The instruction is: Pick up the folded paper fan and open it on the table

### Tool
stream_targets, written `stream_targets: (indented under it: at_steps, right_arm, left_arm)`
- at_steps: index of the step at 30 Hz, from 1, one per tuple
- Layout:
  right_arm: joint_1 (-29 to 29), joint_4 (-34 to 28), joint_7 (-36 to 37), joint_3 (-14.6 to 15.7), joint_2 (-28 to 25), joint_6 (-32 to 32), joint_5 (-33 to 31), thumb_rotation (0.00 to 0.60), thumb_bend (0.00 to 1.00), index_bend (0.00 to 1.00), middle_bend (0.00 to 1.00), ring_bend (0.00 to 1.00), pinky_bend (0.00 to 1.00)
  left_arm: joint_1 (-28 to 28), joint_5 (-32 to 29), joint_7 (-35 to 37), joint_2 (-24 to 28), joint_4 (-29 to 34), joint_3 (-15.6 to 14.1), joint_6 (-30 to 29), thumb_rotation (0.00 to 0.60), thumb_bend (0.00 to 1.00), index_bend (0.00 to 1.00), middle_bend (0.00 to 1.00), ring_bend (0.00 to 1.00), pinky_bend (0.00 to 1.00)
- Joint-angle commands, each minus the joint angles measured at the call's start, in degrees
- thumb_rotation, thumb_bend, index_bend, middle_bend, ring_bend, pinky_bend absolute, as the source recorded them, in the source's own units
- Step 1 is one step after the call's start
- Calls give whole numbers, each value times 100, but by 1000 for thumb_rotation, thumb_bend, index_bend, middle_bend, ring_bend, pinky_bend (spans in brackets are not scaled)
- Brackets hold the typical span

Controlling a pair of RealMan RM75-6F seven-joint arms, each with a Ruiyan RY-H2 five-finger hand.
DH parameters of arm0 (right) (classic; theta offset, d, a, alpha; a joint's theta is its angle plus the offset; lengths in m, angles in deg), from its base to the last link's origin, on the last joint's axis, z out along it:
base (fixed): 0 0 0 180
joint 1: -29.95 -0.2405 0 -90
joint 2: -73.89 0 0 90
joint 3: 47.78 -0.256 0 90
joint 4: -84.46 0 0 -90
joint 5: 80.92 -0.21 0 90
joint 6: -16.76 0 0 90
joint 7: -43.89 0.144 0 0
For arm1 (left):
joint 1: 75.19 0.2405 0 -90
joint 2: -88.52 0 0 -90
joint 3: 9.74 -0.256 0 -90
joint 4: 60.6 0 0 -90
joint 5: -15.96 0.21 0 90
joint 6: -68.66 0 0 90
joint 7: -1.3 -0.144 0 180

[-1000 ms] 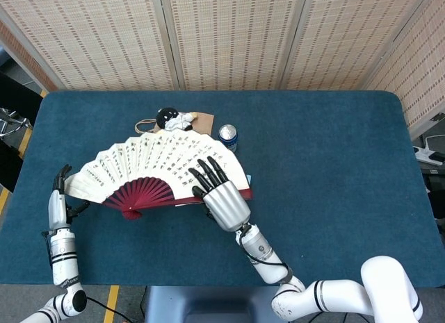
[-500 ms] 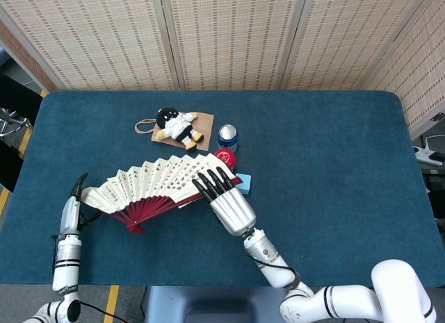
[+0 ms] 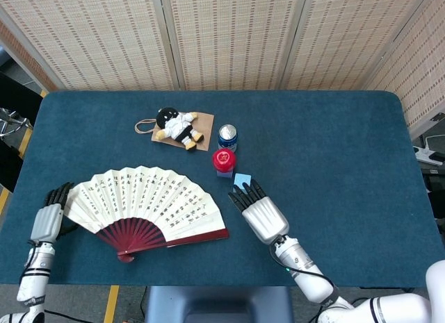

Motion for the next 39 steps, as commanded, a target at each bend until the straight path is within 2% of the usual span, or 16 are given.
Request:
stream_targets:
  at_steps: [1, 6, 13, 14, 16, 17, 20, 23, 25, 27, 29, 32, 36, 39]
  right_arm:
    - [141, -186, 130, 166, -293, 83, 127, 600, 137, 0, 0, 0, 0]
    - [332, -250, 351, 298, -635, 282, 467, 600, 136, 0, 0, 0, 0]
    - [487, -229, 645, 347, -863, 379, 697, 600, 136, 0, 0, 0, 0]
    - [523, -211, 739, 360, -915, 380, 723, 600, 136, 0, 0, 0, 0]
    - [606, -124, 984, 394, -1009, 349, 746, 600, 136, 0, 0, 0, 0]
    - [640, -43, 1151, 435, -1090, 253, 713, 600, 136, 0, 0, 0, 0]
    - [668, 14, 1423, 460, -1249, 114, 808, 600, 136, 0, 0, 0, 0]
    - [724, 92, 1650, 478, -1323, 51, 910, 600, 135, 0, 0, 0, 0]
    - [755, 141, 1773, 499, -1342, -16, 933, 600, 135, 0, 0, 0, 0]
    - [783, 186, 1886, 521, -1376, -84, 978, 600, 135, 0, 0, 0, 0]
    - [817, 190, 1994, 525, -1437, -101, 1060, 600, 136, 0, 0, 0, 0]
    - [880, 166, 2194, 505, -1561, -64, 1215, 600, 136, 0, 0, 0, 0]
    - [935, 173, 2391, 514, -1715, -118, 1341, 600, 135, 0, 0, 0, 0]
    - [950, 186, 2498, 525, -1778, -223, 1386, 600, 136, 0, 0, 0, 0]
  left_arm:
    - [73, -163, -581, -221, -679, 108, -245, 600, 497, 0, 0, 0, 21]
    - [57, -264, -972, -359, -1090, 200, -265, 600, 505, 0, 0, 0, 16]
    - [121, -22, -1328, 90, -565, -76, -171, 600, 511, 0, 0, 0, 24]
    - [114, 107, -1501, 287, -317, -204, -132, 600, 511, 0, 0, 0, 34]
    - [20, 446, -1995, 891, 568, -490, -3, 600, 512, 0, 0, 0, 47]
    - [-112, 554, -2446, 1513, 1484, -637, 277, 600, 512, 0, 0, 0, 46]
    - [-353, 32, -3444, 2685, 3373, -564, 953, 600, 508, 0, 0, 0, 45]
    - [-666, -609, -3952, 3454, 4553, -393, 1508, 600, 502, 0, 0, 0, 46]
    - [-824, -887, -3998, 3693, 4930, -220, 1599, 600, 501, 0, 0, 0, 47]
    - [-917, -1087, -4325, 3687, 4937, -46, 1307, 600, 502, 0, 0, 0, 46]
    - [-927, -1144, -4843, 3285, 4511, 124, 618, 600, 503, 0, 0, 0, 42]
    - [-866, -1239, -5067, 2480, 3609, 314, -179, 600, 498, 0, 0, 0, 39]
    - [-834, -1670, -5318, 1903, 2625, 312, -202, 600, 495, 0, 0, 0, 39]
    - [-867, -1953, -5905, 1543, 1721, 201, -88, 600, 495, 0, 0, 0, 38]
